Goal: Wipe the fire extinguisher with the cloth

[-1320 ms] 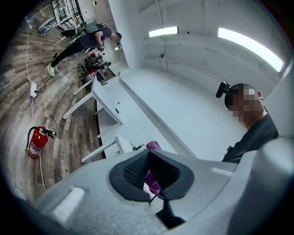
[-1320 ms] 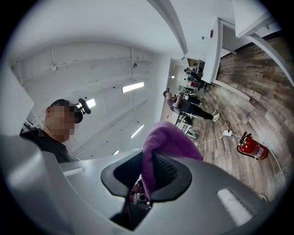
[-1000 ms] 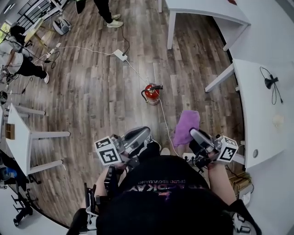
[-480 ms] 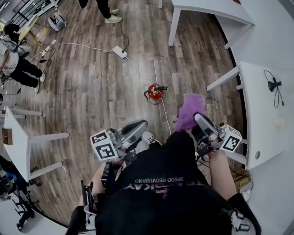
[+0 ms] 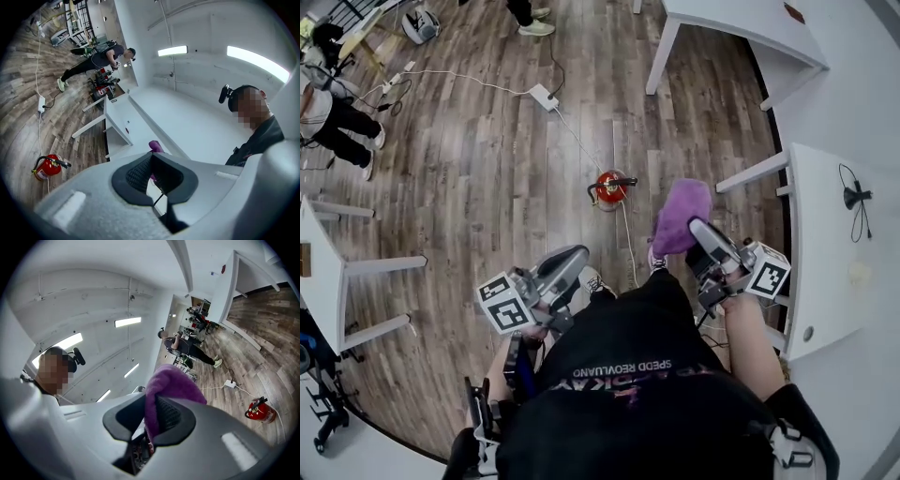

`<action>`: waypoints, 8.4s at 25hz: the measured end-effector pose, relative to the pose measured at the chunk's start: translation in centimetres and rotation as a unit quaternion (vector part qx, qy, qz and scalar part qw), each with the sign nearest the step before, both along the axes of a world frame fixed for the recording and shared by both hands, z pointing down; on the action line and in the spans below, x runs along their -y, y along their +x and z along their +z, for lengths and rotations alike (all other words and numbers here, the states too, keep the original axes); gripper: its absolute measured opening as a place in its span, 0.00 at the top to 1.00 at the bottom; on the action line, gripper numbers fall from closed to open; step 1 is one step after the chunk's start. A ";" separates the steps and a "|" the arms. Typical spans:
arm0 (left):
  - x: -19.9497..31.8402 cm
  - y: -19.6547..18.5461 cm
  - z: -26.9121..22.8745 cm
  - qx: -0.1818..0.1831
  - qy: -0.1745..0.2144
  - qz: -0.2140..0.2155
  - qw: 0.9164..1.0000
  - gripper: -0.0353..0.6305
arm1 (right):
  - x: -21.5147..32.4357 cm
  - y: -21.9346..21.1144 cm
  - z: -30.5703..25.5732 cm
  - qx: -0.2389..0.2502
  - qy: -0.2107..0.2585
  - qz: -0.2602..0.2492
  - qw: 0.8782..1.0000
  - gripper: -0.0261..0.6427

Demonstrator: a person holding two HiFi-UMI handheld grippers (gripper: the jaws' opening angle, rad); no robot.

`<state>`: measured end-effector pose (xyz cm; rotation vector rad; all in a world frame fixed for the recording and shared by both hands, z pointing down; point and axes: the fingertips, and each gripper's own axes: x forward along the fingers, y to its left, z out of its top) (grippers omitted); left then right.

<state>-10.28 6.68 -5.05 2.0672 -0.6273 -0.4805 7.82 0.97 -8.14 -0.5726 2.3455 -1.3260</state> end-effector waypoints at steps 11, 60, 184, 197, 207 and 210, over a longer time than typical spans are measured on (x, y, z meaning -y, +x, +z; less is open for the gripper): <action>1.6 6.7 1.1 0.016 -0.037 -0.070 0.997 0.95 | 5.7 3.7 1.7 0.020 -0.027 -0.081 0.996 0.88; 7.6 4.4 48.8 0.099 0.008 -0.051 0.994 0.95 | 17.8 2.5 56.7 0.092 -0.219 0.006 0.971 0.88; 12.3 3.3 57.3 0.074 0.063 -0.044 0.994 0.95 | 19.0 -5.3 73.3 0.008 -0.061 -0.319 0.946 0.88; 10.6 10.4 59.9 0.042 -0.017 0.040 0.998 0.63 | 9.3 -0.1 64.5 0.007 -0.017 -0.383 0.924 0.88; 10.1 11.3 57.6 -0.015 0.010 0.022 1.000 0.45 | 4.6 -6.1 59.3 -0.004 0.078 -0.470 0.879 0.88; 10.8 10.3 56.1 -0.049 0.027 0.007 0.998 0.46 | 4.2 -7.2 58.0 -0.004 0.088 -0.471 0.877 0.88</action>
